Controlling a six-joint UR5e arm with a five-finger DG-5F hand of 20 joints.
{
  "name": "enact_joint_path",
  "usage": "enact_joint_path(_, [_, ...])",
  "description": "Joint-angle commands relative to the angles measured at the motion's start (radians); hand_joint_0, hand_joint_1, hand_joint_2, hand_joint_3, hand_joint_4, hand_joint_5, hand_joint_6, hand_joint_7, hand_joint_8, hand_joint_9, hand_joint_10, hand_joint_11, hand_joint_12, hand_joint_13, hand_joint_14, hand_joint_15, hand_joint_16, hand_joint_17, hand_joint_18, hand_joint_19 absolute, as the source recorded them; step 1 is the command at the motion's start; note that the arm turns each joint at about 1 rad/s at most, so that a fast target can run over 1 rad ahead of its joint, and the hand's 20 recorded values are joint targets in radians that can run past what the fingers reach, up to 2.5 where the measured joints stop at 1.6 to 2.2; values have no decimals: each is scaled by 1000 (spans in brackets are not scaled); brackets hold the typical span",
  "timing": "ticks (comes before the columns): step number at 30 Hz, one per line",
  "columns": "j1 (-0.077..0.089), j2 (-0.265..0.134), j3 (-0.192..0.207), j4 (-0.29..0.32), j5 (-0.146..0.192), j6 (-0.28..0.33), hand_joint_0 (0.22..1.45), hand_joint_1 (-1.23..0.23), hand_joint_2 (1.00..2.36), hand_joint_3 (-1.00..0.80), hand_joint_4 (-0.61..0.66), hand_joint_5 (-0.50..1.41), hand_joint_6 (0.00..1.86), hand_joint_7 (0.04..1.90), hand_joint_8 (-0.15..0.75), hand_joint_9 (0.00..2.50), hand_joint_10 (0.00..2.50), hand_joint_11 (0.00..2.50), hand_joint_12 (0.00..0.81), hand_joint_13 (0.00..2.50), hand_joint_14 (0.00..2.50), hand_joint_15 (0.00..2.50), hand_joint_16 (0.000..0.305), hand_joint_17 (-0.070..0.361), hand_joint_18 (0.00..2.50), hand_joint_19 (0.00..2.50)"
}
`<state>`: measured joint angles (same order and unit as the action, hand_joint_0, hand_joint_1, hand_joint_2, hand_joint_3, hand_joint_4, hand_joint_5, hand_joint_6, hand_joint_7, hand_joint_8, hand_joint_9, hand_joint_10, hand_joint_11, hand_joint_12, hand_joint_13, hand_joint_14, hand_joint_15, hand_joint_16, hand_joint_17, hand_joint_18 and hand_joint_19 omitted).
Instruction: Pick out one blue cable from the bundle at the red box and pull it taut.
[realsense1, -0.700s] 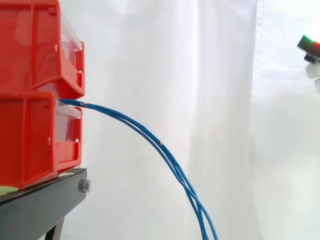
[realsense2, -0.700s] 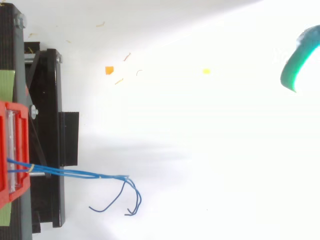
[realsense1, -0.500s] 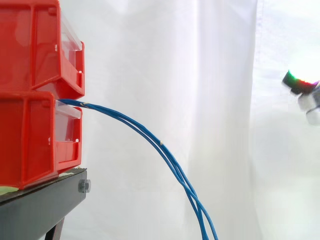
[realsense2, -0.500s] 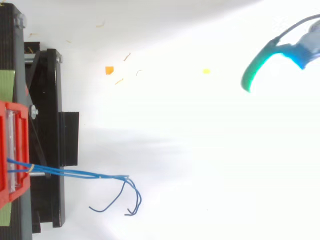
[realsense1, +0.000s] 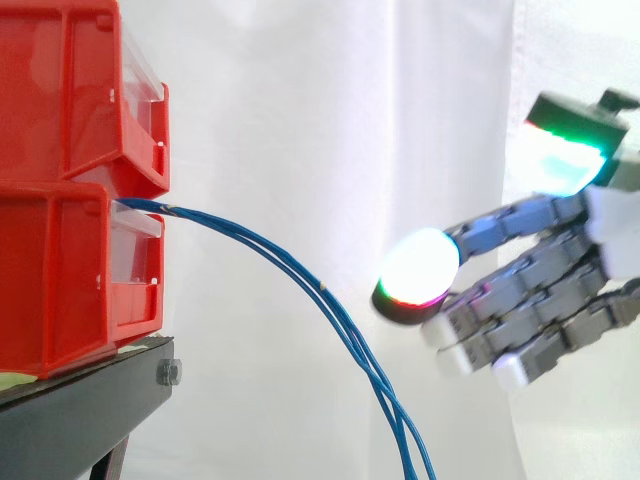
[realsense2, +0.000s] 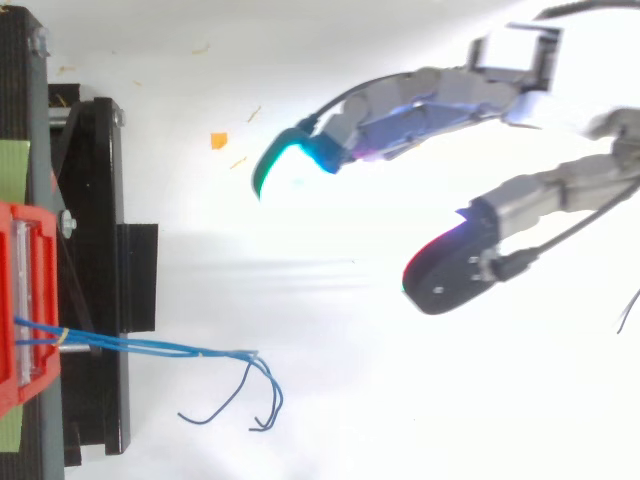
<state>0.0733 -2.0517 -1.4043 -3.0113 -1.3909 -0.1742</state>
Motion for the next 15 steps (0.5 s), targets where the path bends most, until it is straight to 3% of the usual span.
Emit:
enact_joint_path(1, [3, -50, 28, 55, 3, -2, 472, -642, 1000, -500, 150, -229, 501, 595, 221, 485, 0, 0, 325, 429, 1, 0, 43, 96, 372, 314])
enact_joint_path(3, [3, -50, 28, 55, 3, -2, 472, -640, 1000, -500, 151, -229, 501, 596, 223, 485, 0, 0, 326, 431, 0, 1, 43, 97, 371, 321])
enact_joint_path(5, [13, -50, 28, 103, 29, -14, 472, -638, 1000, -500, 154, -228, 501, 598, 224, 486, 0, 0, 326, 431, 0, 0, 43, 97, 374, 314])
enact_joint_path(9, [23, -68, 28, 124, 50, -36, 473, -635, 1000, -500, 157, -227, 501, 596, 223, 489, 0, 0, 327, 430, 0, 0, 43, 97, 374, 321])
enact_joint_path(10, [31, -93, 28, 132, 52, -36, 473, -633, 1000, -500, 158, -227, 501, 599, 222, 489, 0, 0, 327, 433, 1, 0, 43, 97, 374, 321])
enact_joint_path(15, [42, -140, 48, 167, 52, -34, 474, -627, 1000, -500, 160, -225, 501, 605, 223, 490, 0, 0, 327, 433, 1, 4, 43, 97, 377, 328])
